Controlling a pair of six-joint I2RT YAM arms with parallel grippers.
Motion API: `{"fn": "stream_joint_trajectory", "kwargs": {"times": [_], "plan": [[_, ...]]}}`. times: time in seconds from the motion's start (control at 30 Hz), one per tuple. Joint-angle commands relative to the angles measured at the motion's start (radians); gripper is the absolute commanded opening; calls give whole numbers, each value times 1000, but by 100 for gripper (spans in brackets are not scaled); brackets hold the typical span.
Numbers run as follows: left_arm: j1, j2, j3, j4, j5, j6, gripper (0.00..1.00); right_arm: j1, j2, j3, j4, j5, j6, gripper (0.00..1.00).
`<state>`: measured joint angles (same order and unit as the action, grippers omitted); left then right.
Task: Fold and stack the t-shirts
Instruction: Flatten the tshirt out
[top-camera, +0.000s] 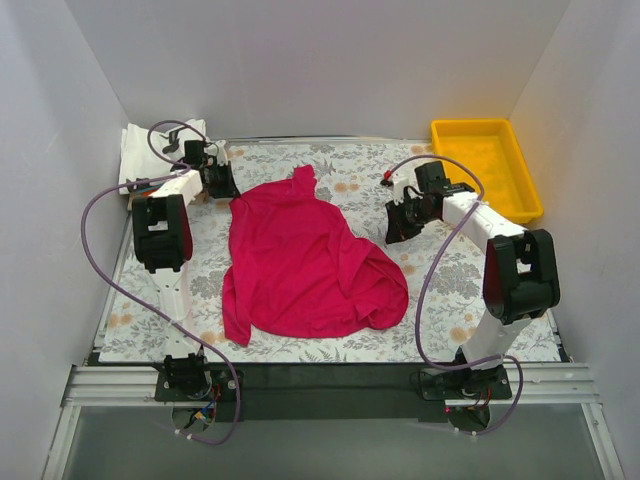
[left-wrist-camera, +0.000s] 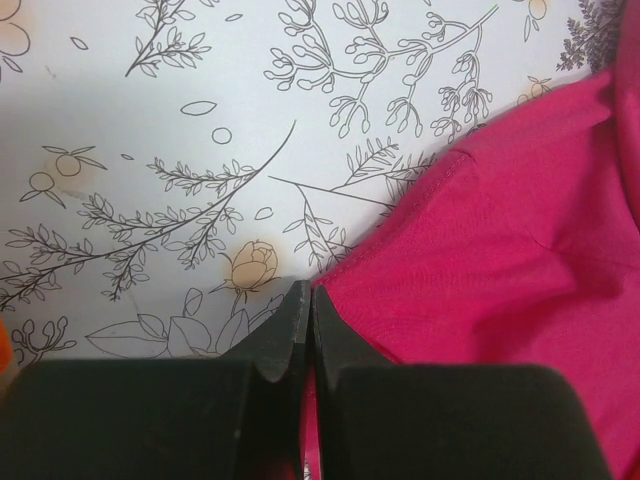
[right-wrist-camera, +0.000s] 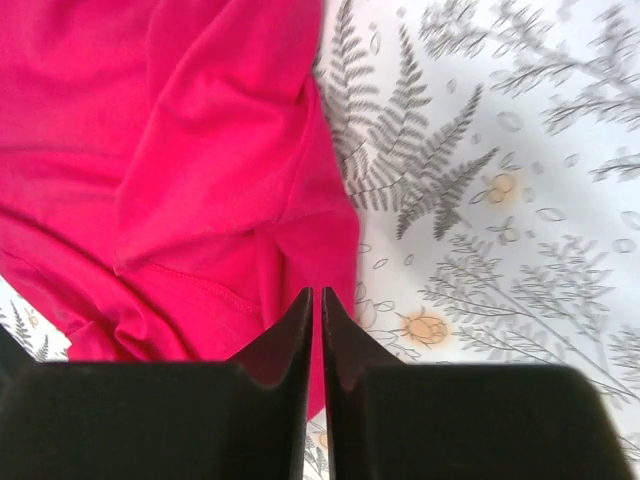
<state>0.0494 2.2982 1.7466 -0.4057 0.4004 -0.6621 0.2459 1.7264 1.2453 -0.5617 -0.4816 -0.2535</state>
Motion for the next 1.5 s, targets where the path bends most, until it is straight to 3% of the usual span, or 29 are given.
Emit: {"fn": "stream_joint_trajectory", "kwargs": {"times": [0.0,0.3,0.6,0.77,1.0,1.07,1.2,1.47], "plan": [[12,-45,-13,-38,-18,15,0,44,-22,-73,-26,21,-15,13],[12,-19,-1,-42,-3,-16,0,119,18,-110,106,121,31,27],[12,-19,-1,-45,-6,-10,0,150,-59,-152,68,103,42,23],[12,-17,-4,-45,-2,-14,0,168,-87,-195,49,158,33,34],[12,-6,-2,-45,-2,-21,0,174,-25,-184,83,170,36,34],[12,-5,-4,-44,-3,-21,0,176,1,-170,91,178,40,32],[13,-16,-21,-47,-18,-13,0,176,-7,-165,85,196,39,2],[62,-126,-145,-71,-74,68,0,127,-305,-276,-33,267,-93,1]]}}
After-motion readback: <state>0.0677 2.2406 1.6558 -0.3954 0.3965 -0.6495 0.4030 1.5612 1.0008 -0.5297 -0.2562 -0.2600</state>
